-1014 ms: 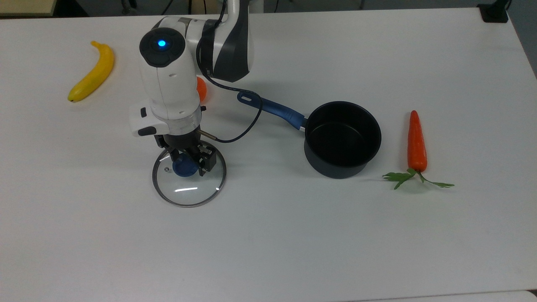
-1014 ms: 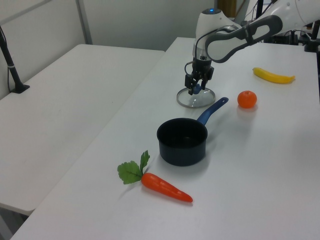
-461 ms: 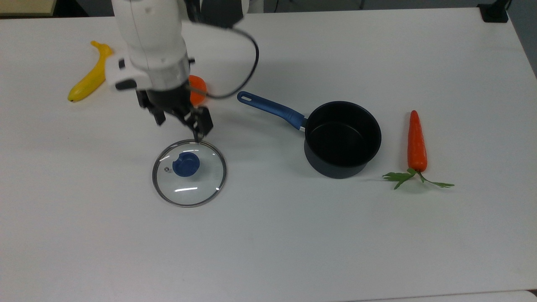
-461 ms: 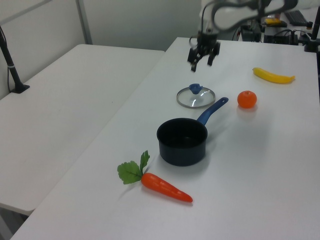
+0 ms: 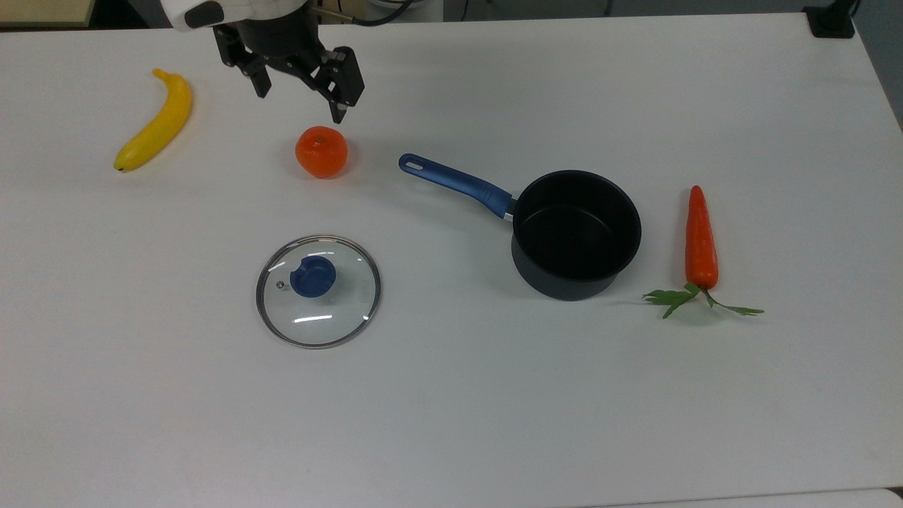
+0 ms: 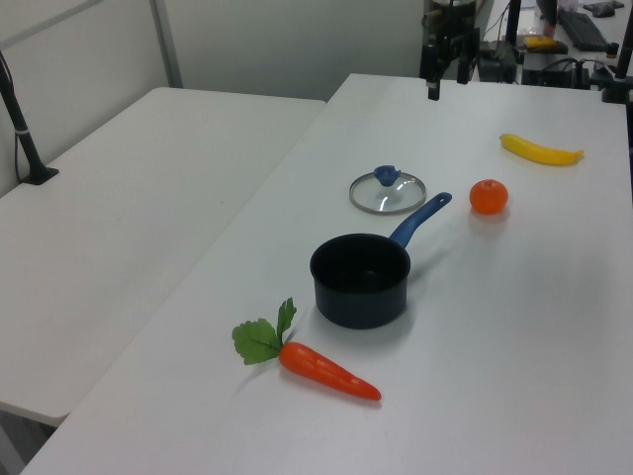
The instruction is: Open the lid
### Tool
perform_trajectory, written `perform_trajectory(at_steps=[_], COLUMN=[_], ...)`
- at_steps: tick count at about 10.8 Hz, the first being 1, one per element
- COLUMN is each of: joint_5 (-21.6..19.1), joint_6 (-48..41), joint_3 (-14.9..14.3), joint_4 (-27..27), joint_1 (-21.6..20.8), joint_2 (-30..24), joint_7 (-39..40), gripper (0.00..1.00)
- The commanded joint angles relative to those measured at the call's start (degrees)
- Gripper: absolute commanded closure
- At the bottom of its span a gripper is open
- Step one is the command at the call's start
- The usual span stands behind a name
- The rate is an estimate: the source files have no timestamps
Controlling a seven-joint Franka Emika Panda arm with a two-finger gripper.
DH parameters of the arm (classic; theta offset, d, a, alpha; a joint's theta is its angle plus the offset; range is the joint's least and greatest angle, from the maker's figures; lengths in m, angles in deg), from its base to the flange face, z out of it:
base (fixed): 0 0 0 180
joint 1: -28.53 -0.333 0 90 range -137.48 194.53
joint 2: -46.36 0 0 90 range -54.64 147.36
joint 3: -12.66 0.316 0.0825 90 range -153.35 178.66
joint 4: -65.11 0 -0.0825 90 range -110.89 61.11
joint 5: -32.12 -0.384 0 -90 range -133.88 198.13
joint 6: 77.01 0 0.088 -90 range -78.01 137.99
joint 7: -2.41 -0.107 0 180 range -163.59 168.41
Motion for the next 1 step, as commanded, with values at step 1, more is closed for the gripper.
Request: perform_trajectory(at_steps=[1], joint_5=[2.0], joint_6=[-2.7], joint_3=[0.5], joint_4=[-2.0], joint_1=[-0.5], joint_2=[-2.4], joint_7=[2.9], gripper=[0.0])
